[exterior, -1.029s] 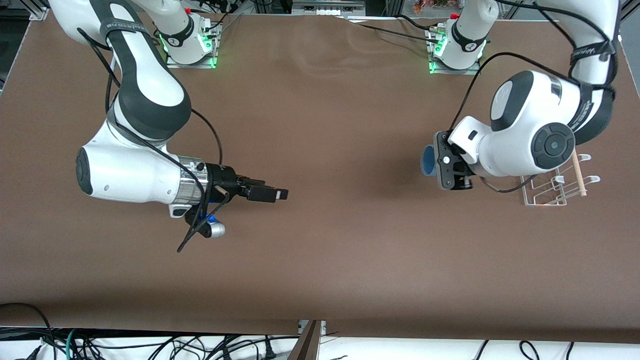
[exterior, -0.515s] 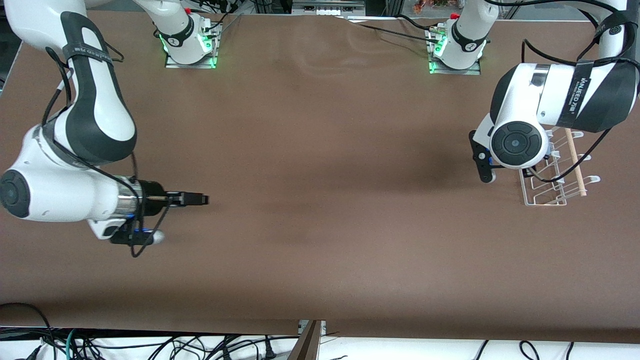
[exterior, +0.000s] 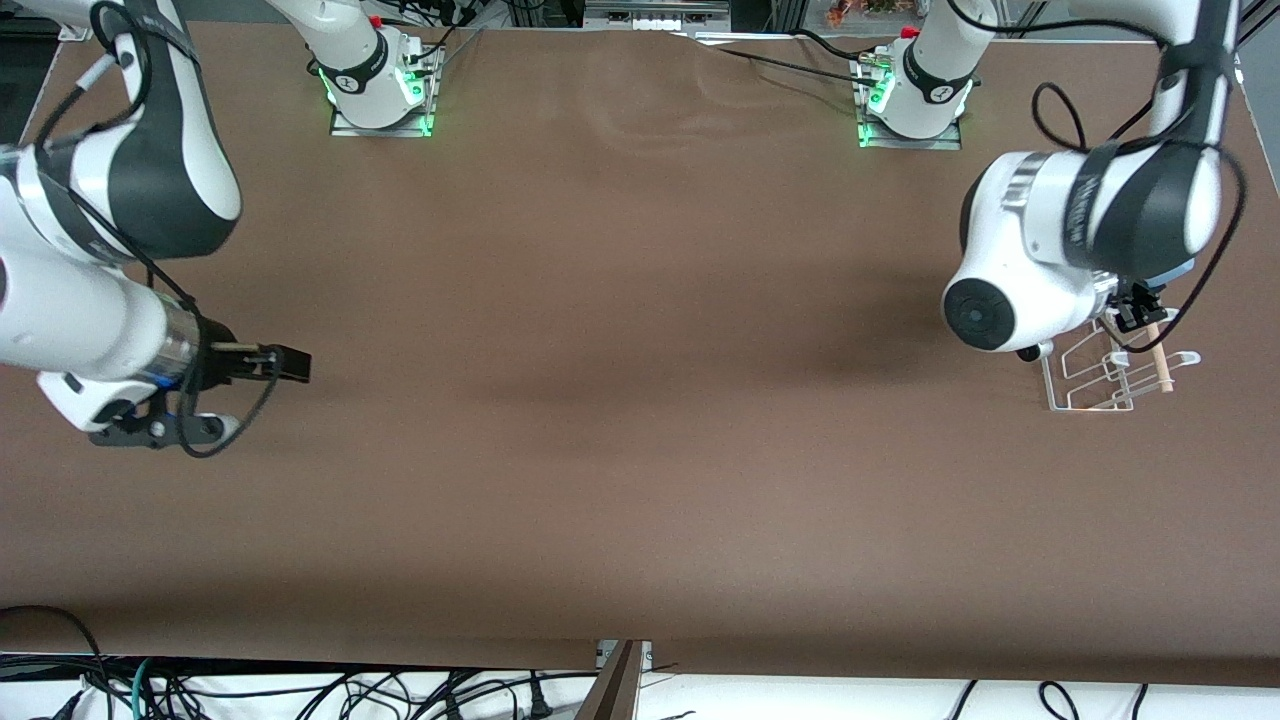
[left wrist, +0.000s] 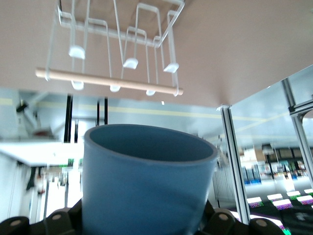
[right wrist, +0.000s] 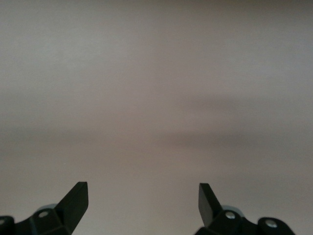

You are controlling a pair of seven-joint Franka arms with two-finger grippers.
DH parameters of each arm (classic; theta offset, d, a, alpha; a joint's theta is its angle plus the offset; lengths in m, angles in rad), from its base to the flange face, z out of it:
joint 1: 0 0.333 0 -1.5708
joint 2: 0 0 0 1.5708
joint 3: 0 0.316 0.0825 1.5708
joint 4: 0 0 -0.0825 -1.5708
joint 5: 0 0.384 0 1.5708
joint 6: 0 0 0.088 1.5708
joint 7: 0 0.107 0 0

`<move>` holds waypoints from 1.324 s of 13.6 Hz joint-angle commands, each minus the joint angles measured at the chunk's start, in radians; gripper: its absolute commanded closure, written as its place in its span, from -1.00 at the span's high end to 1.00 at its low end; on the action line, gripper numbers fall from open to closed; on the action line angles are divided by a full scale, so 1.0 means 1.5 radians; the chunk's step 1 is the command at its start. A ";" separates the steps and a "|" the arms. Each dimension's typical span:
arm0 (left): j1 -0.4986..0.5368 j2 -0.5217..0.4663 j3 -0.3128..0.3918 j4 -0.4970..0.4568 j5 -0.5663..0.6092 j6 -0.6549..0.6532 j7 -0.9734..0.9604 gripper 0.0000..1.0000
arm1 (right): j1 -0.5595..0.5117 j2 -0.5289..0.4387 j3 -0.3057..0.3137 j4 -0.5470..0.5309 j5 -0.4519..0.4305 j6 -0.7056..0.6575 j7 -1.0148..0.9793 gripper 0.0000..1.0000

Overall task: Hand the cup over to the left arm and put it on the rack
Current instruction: 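Carry the cup with the left gripper onto a rack hook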

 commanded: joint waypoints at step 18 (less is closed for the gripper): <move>0.054 -0.020 -0.003 -0.390 0.338 0.179 -0.403 -0.92 | -0.026 -0.196 -0.022 -0.138 0.003 -0.029 -0.066 1.00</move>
